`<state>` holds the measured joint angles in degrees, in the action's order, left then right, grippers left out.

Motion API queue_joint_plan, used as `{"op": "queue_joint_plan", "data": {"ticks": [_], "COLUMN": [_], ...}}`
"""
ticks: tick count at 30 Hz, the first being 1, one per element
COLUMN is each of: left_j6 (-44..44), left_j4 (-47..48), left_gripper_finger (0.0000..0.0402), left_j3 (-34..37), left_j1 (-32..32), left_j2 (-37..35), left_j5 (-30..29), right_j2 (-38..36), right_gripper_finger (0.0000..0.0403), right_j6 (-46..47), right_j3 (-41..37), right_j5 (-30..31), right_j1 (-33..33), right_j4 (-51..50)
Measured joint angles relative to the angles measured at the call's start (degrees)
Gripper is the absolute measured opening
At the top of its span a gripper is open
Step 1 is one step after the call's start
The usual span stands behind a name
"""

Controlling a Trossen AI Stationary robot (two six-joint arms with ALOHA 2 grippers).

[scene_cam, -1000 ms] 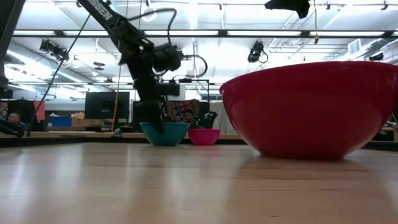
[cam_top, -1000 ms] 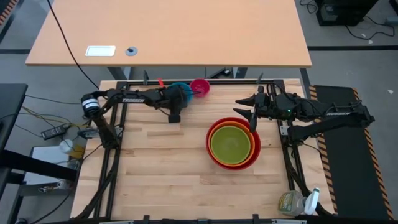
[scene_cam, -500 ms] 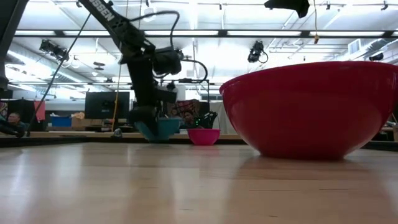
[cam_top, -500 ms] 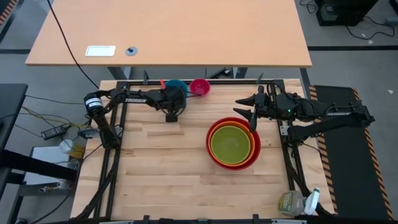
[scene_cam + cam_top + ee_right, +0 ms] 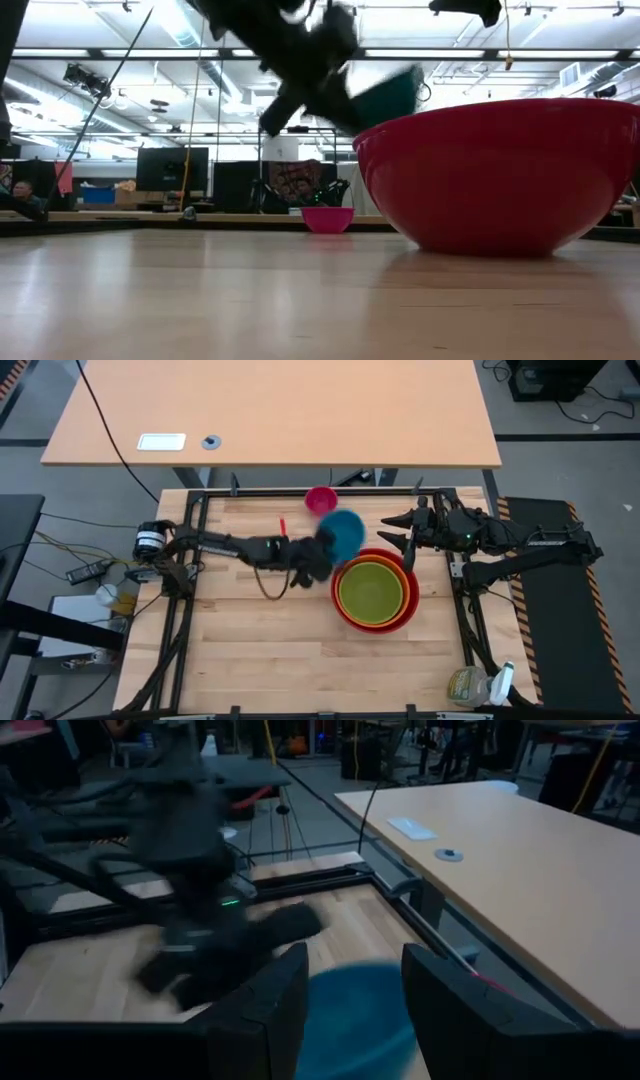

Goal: Nest bowls inside each other
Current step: Stack the blue bowl on top of the green bowl

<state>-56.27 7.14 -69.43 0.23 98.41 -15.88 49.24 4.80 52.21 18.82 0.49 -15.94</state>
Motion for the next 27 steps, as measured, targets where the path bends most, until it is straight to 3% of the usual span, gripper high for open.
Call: {"op": "queue_joint_plan", "data": {"ticks": [4,14,17,21,27], "left_j6": [2.2,7.5,7.9,10.2,13.5], "left_j4": [-0.3,26.3,31.9,31.7,25.5], "left_gripper_finger": [0.0004,0.0004,0.0005,0.0027,0.0102], "left_j3": [-4.3,-29.4,-34.8,-37.5,-37.7], "left_j1": [-1.9,-4.0,-4.5,-5.1,-5.8], "left_j2": [1.8,16.6,21.8,26.4,27.5], "left_j5": [9.8,23.2,22.6,19.2,16.0], "right_j2": [-0.6,-0.5,-0.5,-0.5,-0.5], "right_gripper_finger": [0.0170,0.0170,0.0170,0.0170,0.0170], "right_j6": [0.0,0.5,0.6,0.6,1.0], "right_j3": [0.0,0.0,0.0,0.0,0.0], "right_j5": [1.3,1.3,1.2,1.2,0.9], "right_j1": [0.0,-0.5,-0.5,-0.5,-0.5], "right_j4": [0.1,0.7,0.4,0.4,-0.2]}}
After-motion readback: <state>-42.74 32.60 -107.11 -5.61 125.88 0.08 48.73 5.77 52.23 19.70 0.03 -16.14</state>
